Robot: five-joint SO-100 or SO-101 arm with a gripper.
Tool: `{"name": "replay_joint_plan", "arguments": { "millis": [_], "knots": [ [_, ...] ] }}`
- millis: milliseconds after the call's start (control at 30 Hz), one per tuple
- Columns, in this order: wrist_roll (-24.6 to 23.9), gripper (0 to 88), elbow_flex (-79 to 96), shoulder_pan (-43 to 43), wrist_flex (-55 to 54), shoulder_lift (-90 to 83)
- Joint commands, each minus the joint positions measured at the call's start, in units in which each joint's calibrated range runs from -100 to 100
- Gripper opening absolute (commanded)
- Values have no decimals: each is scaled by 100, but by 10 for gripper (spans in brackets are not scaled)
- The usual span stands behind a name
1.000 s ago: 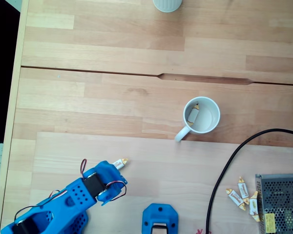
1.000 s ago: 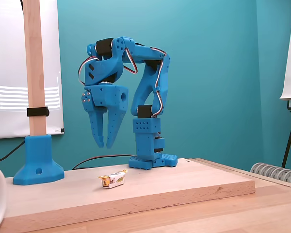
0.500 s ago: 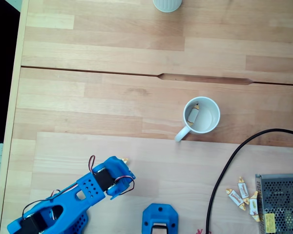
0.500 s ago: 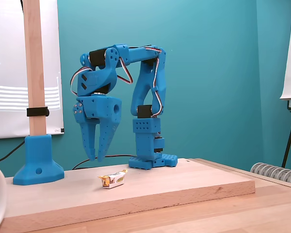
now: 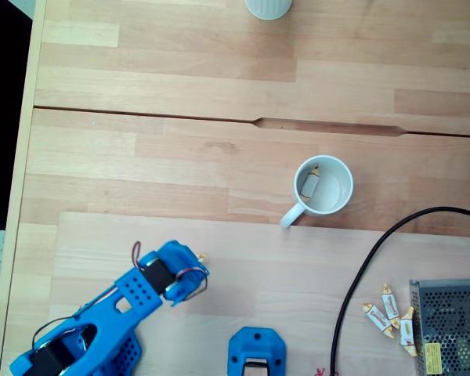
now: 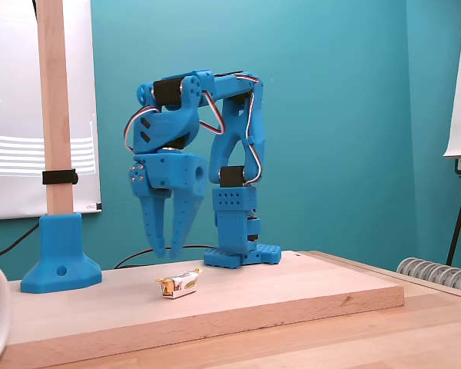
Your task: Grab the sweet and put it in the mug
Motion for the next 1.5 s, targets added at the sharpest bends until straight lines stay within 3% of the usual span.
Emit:
{"name": "replay_joint_plan", "arguments": {
  "millis": [0, 1133, 1467],
  "knots": [
    [-10, 70, -41, -151, -43, -67],
    [59, 75, 619, -166, 29, -67],
    [44, 233, 663, -159, 37, -67]
  ]
}}
